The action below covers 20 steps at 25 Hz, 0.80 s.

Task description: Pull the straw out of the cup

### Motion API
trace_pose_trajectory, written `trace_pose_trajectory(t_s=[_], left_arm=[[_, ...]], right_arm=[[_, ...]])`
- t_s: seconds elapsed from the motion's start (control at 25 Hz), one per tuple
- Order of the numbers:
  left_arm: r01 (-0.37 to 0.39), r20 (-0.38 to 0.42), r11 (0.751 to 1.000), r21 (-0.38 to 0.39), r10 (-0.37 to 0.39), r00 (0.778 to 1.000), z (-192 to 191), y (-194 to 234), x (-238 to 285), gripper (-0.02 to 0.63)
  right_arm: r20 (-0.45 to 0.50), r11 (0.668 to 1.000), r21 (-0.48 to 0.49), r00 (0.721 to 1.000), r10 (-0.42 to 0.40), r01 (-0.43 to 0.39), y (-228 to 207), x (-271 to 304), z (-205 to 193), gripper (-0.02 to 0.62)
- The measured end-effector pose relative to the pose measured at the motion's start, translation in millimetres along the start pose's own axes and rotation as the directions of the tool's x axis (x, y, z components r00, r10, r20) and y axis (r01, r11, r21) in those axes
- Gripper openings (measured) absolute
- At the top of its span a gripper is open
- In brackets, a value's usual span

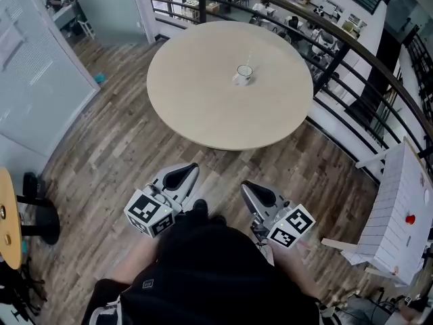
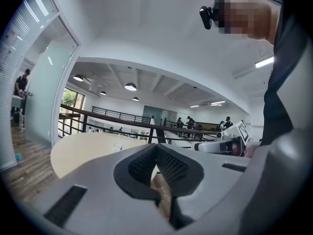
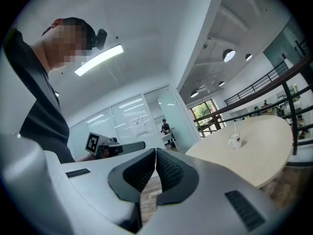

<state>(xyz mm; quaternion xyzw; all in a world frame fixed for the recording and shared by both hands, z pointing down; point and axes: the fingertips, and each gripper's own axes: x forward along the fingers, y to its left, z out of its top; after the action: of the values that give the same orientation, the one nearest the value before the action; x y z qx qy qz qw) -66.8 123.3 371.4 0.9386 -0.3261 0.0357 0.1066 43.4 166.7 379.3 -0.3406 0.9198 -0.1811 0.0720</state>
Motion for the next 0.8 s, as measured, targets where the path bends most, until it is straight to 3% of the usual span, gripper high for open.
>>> trace_pose_trajectory(t_s=[0.24,0.8], left_arm=[[0.035,0.013,0.999,-0.010,-0.035,0.999,6.0,38.8,51.4,0.008],[0.160,0.014,0.987,-0.007,-0.160,0.987,53.0,190.9,187.7,0.008]], right_arm=[[-0.011,1.000,0.000,1.000,-0.013,0.013,-48.1,31.4,12.8,0.023],[0.009,0.991,-0.007,0.991,-0.135,0.135,-192.8,164.3,83.2,0.023]])
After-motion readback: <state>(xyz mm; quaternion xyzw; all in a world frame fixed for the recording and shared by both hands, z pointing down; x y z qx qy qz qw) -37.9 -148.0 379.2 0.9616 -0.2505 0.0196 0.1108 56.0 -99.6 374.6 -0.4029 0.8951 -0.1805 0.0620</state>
